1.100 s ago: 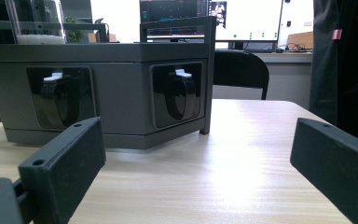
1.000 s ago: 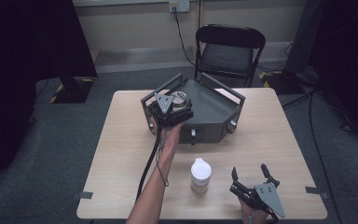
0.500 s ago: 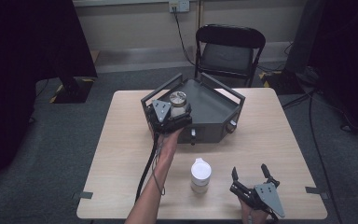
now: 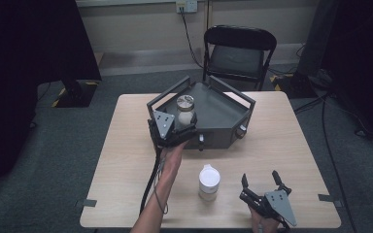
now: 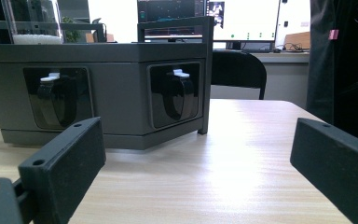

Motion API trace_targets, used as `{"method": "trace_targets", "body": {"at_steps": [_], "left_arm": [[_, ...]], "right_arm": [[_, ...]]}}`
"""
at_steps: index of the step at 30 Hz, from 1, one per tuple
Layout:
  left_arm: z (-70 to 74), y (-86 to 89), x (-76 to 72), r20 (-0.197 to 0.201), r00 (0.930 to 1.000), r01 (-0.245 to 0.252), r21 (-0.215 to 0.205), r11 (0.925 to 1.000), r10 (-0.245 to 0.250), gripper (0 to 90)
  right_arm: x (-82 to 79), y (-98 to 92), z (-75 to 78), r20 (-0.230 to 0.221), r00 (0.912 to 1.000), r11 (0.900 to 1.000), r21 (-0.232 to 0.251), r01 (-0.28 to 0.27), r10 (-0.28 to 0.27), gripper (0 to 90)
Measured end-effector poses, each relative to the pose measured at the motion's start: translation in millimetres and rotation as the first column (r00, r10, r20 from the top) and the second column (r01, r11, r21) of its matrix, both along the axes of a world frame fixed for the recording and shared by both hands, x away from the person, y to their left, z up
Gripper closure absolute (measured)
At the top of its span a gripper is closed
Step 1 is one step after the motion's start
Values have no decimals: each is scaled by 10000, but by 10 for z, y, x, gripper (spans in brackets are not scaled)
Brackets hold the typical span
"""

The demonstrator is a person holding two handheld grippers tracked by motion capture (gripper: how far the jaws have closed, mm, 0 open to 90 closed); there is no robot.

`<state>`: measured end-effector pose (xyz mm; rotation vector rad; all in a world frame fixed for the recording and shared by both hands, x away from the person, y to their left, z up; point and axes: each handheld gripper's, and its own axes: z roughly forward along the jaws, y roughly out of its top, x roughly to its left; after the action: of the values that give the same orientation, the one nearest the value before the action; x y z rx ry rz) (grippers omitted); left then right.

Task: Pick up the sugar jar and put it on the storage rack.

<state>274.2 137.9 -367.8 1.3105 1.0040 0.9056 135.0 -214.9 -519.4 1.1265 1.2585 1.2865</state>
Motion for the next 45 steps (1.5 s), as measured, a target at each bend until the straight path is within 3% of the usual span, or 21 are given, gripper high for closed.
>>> {"method": "trace_targets", "body": {"at_steps": [6, 14, 17, 27, 31, 36, 39, 45], "left_arm": [[-60, 86, -145, 220, 9998, 37, -305, 9995, -30, 0], [-345, 141, -414, 494, 9982, -323, -504, 9982, 348, 0], [-396, 155, -492, 518, 9980, -359, -312, 9989, 375, 0], [-628, 255, -690, 670, 9976, -131, -527, 9985, 167, 0], [-730, 213, -803, 776, 9966, -273, -253, 9993, 292, 0], [-858, 216, -897, 650, 9967, -465, -292, 9985, 484, 0], [-949, 239, -913, 343, 9976, -583, -446, 9973, 599, 0], [-1143, 242, -996, 163, 9951, -974, -88, 9952, 976, 0]], "right_arm": [[-1, 6, 0, 2, 10000, 10000, -8, 35, -35, 20], [-1, 6, 0, 0, 10000, 10000, 1, 32, -32, 20], [-1, 6, 0, -1, 10000, 10000, 10, 27, -27, 20], [-1, 5, 0, -2, 10000, 10000, 8, 26, -26, 20], [-1, 5, 0, 0, 10000, 10000, 8, 24, -24, 20], [-1, 6, 1, -2, 10000, 10000, 7, 27, -27, 20], [0, 10, 3, -15, 10000, 10000, 3, 47, -47, 20], [-1, 9, 1, -3, 10000, 10000, 9, 44, -44, 20]]}}
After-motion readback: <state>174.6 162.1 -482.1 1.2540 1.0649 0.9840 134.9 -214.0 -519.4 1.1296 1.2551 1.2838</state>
